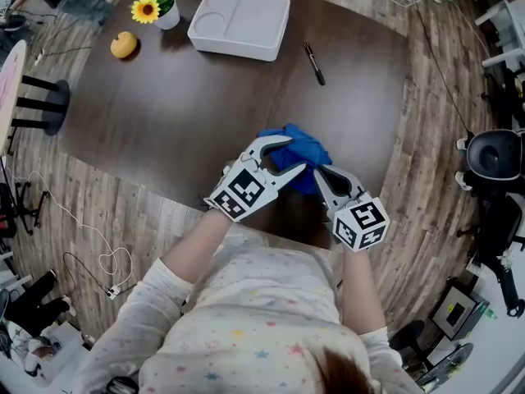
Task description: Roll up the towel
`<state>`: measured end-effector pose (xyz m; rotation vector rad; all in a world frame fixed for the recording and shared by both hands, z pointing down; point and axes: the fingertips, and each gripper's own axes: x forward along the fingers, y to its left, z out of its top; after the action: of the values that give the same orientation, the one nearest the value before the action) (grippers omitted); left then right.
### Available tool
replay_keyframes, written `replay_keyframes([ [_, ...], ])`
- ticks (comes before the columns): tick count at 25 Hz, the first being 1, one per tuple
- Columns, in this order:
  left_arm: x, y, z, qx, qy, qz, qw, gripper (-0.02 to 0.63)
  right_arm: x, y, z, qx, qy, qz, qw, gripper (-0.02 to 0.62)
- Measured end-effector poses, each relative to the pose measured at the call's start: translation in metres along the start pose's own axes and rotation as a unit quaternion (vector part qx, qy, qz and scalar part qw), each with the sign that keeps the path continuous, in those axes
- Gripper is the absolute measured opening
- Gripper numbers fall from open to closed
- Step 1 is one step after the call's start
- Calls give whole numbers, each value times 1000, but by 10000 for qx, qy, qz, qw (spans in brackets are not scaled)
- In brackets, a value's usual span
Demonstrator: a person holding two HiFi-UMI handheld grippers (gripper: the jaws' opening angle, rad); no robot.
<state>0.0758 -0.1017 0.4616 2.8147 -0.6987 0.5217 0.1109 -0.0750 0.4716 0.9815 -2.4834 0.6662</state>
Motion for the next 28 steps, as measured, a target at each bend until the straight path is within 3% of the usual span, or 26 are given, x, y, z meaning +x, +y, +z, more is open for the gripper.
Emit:
replay_keyframes([
  [6, 22, -17, -2, 290, 236, -586, 9976, 188, -9, 6, 12, -122, -47, 100, 9999, 25],
  [9, 21, -23, 0, 259, 192, -806, 9962, 60, -10, 6, 14, -147, -52, 79, 9998, 25],
  [13, 20, -28, -4, 261, 311, -1049, 9937, 20, -10, 6, 13, -129, -52, -46, 9999, 32],
  [19, 7, -4, 6, 108, 121, -771, 9969, 18, -15, -1, 8, 96, -137, -359, 9992, 92],
  [24, -10, 19, 35, 210, -294, -541, 9979, 18, -9, -6, -5, 315, 10, -515, 9982, 154],
  [28, -22, 30, 56, 311, -548, -566, 9964, 18, 1, -4, -15, 311, 158, -674, 9971, 164],
])
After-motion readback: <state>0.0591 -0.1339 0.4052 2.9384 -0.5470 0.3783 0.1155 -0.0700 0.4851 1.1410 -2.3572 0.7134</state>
